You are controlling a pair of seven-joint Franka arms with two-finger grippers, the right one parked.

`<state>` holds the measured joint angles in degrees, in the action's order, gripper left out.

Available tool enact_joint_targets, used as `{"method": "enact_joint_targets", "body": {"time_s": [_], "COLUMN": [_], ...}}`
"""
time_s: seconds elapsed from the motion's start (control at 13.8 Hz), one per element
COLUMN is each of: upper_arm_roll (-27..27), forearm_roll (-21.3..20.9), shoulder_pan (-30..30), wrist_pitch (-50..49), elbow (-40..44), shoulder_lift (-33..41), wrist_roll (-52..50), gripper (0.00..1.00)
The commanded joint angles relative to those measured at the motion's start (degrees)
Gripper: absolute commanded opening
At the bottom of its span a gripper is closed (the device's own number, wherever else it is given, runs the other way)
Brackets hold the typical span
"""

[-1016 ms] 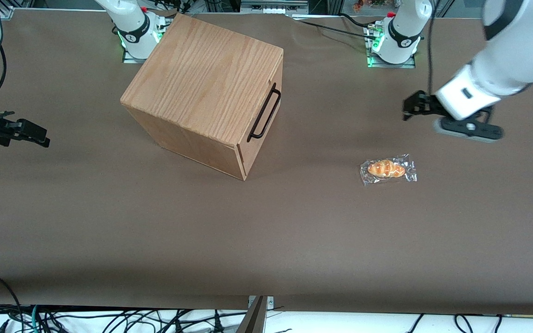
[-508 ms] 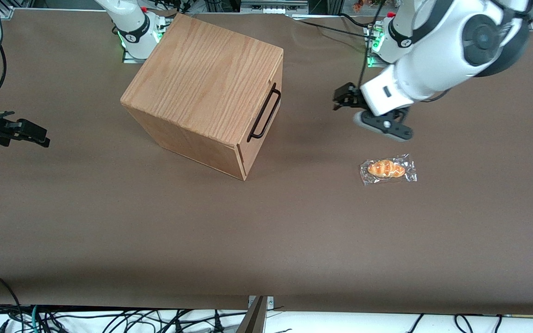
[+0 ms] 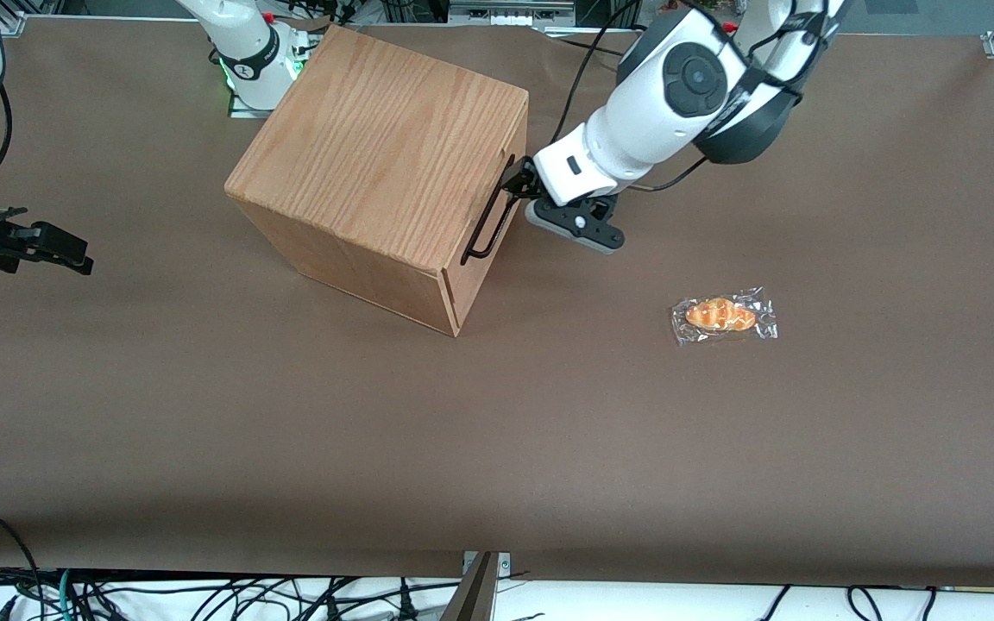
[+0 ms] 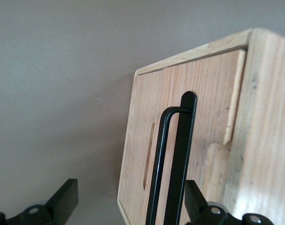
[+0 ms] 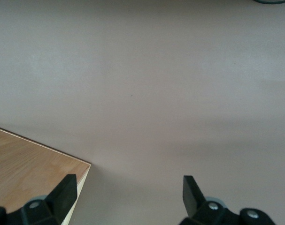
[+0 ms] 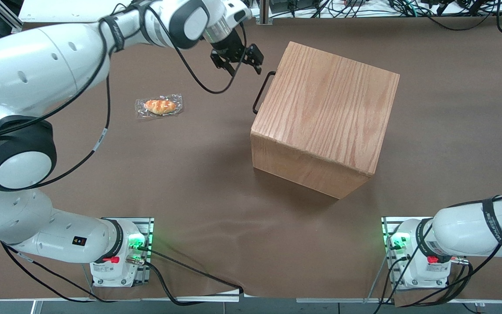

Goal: Open top drawer with left arm

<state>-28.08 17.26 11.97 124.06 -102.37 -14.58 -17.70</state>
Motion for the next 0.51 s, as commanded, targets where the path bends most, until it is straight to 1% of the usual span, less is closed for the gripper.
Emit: {"method": "enact_joint_targets", "body": {"time_s": [0.0,0.07,0.22,0.44], "upper_arm_roll": [0.22,0.14,0.13,0.13], "forearm_roll": [0.06,-0.55,-3.1,-3.37], "shoulder_pan": [0.42,1.03,1.73,2.96], "wrist_pitch": [3.64,3.99,4.17,6.1], "elbow": [-2.3,-2.48,-2.74,-4.06], "shoulder_lift": [0.17,-0.27,-0.71,-1.33], "wrist_roll": [0.03,0.04,0.04,0.04], "gripper": [1.0,1.0,1.0,1.0]}}
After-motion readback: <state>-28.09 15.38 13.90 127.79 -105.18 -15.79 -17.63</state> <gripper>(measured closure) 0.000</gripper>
